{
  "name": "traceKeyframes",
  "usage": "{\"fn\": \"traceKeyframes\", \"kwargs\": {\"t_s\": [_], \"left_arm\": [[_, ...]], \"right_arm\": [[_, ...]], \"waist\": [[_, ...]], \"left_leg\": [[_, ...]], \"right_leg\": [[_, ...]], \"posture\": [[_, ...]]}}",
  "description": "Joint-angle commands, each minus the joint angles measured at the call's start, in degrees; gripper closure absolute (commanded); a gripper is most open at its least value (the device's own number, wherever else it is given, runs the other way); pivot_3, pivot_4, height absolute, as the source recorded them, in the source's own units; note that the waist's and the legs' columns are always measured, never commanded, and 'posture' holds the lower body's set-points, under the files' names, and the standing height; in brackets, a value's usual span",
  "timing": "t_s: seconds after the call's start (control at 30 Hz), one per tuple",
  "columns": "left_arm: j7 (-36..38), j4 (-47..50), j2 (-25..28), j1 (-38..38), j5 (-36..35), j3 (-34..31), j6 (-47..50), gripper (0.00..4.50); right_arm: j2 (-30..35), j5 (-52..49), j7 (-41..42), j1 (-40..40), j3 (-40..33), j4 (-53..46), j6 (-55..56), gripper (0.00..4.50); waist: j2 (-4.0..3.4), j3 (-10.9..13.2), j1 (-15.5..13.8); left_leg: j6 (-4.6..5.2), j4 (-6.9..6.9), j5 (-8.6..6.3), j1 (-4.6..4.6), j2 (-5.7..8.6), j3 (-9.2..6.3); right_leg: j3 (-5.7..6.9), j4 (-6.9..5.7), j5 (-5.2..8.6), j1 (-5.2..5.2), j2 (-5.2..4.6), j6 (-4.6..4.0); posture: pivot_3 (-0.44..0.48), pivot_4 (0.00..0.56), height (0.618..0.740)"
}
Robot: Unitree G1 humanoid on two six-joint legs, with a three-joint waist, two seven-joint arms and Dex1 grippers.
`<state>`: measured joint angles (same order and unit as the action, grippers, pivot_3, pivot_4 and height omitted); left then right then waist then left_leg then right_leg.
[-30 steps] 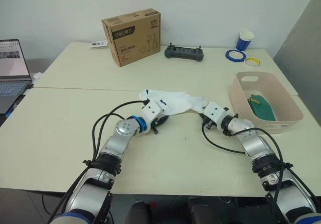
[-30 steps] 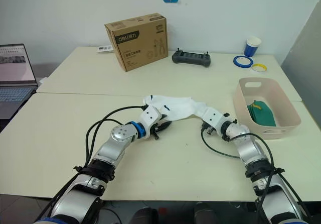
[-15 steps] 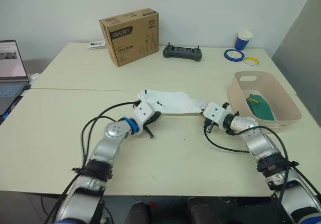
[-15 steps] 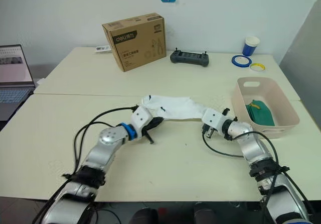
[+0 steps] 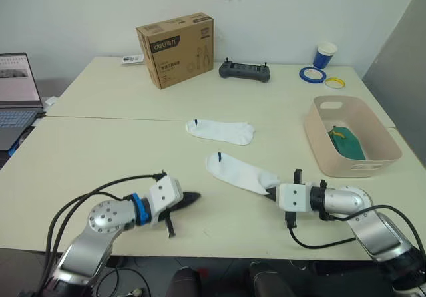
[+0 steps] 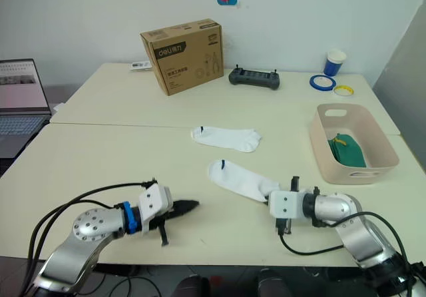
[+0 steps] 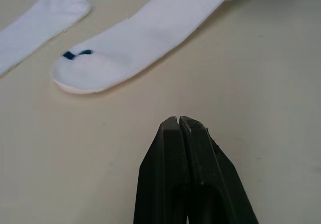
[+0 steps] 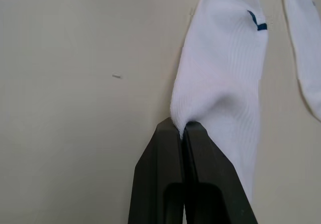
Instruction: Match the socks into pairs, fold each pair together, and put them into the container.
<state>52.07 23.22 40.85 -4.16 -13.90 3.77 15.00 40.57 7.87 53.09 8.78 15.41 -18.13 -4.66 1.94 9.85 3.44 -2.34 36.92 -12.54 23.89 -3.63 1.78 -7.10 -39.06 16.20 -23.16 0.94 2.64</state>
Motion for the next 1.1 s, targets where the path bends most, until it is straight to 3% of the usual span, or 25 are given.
{"fn": "traceKeyframes", "kwargs": {"t_s": [0.03,0.13,0.23,0.27,0.37,0.5,0.63,0.7,0.83,1.07,1.1], "left_arm": [[0.17,7.68,1.48,-2.44,-4.52,-2.51,4.96,4.47],[-0.96,8.53,1.35,-2.90,-5.78,-3.21,7.24,4.47],[-5.31,4.25,-2.36,1.02,-7.62,-4.96,11.14,4.47],[-6.89,2.77,-4.09,2.79,-8.80,-5.73,12.65,4.49],[-8.87,-0.04,-7.09,6.46,-11.13,-7.13,15.74,3.89],[-11.17,-5.29,-8.75,11.45,-10.66,-7.54,16.83,2.57],[-13.83,-11.68,-11.57,17.36,-9.02,-5.68,17.09,1.24],[-13.73,-15.53,-13.50,19.78,-8.02,-3.65,16.30,0.62],[-14.29,-20.57,-16.86,23.27,-6.83,-1.91,15.60,0.62],[-13.34,-26.30,-18.24,27.10,-3.32,1.68,14.94,0.62],[-12.88,-26.67,-18.22,27.44,-3.02,2.16,15.03,0.79]], "right_arm": [[1.02,-0.40,-0.15,-1.42,-1.26,-3.89,-1.30,4.50],[2.24,0.35,-0.69,-2.43,-2.06,-4.16,-0.83,4.50],[2.94,-0.88,-1.01,-3.46,-3.40,-3.78,-0.73,4.50],[2.81,-1.76,-0.90,-3.62,-3.75,-3.68,-0.94,4.28],[2.79,-5.18,1.05,-4.00,-4.25,-4.98,-3.04,3.49],[5.57,-10.87,5.44,-5.10,-6.49,-7.86,-7.73,2.03],[6.94,-23.09,8.32,-6.03,-13.20,-10.60,-16.31,0.62],[3.73,-27.79,4.48,-5.40,-16.16,-9.35,-22.78,0.62],[-1.22,-30.55,-4.54,-4.06,-19.53,-7.17,-33.84,0.62],[-1.96,-33.32,-8.52,-6.17,-20.46,-6.51,-42.02,0.62],[-2.17,-33.77,-9.13,-6.48,-20.35,-6.47,-43.31,0.62]], "waist": [[0.01,0.00,-0.03],[0.03,0.01,-0.10],[0.07,0.04,-0.16],[0.07,0.04,-0.18],[0.12,0.05,-0.21],[0.12,0.05,-0.24],[0.17,0.06,-0.45],[0.30,-0.02,-0.53],[0.33,-0.04,-0.46],[0.32,-0.04,-0.48],[0.32,-0.04,-0.47]], "left_leg": [[0.00,0.00,0.00,-0.02,0.00,-0.02],[0.00,0.01,0.00,-0.03,0.03,-0.01],[0.00,0.01,0.00,-0.02,0.05,-0.01],[0.00,0.02,0.00,-0.01,0.05,-0.01],[0.00,0.03,0.00,0.00,0.05,-0.06],[0.01,-0.04,0.00,0.00,0.05,-0.09],[0.01,0.02,0.00,0.02,0.08,-0.19],[0.01,0.04,0.00,0.01,0.08,-0.19],[0.01,0.01,0.00,0.04,0.09,-0.18],[0.01,-0.01,0.00,0.11,0.09,-0.23],[0.01,0.00,0.00,0.11,0.08,-0.23]], "right_leg": [[0.02,0.00,0.00,0.00,0.00,0.00],[0.02,0.00,0.02,-0.01,-0.01,-0.03],[0.03,0.04,0.03,-0.01,-0.01,-0.03],[0.04,0.04,0.03,-0.01,-0.01,-0.03],[0.08,0.02,0.02,0.01,0.02,-0.02],[0.08,0.02,-0.14,0.00,0.04,0.27],[0.14,0.00,-0.15,0.06,0.07,0.30],[0.13,0.02,-0.16,0.11,0.07,0.32],[0.10,0.02,-0.18,0.08,0.07,0.32],[0.09,0.00,-0.19,0.02,0.13,0.29],[0.09,0.01,-0.18,0.03,0.13,0.32]], "posture": [[0.000,0.150,0.740],[0.000,0.150,0.740],[0.000,0.150,0.740],[0.000,0.150,0.740],[0.000,0.150,0.740],[0.000,0.150,0.740],[0.000,0.150,0.740],[0.000,0.150,0.740],[0.000,0.150,0.740],[0.000,0.150,0.740],[0.000,0.150,0.740]]}}
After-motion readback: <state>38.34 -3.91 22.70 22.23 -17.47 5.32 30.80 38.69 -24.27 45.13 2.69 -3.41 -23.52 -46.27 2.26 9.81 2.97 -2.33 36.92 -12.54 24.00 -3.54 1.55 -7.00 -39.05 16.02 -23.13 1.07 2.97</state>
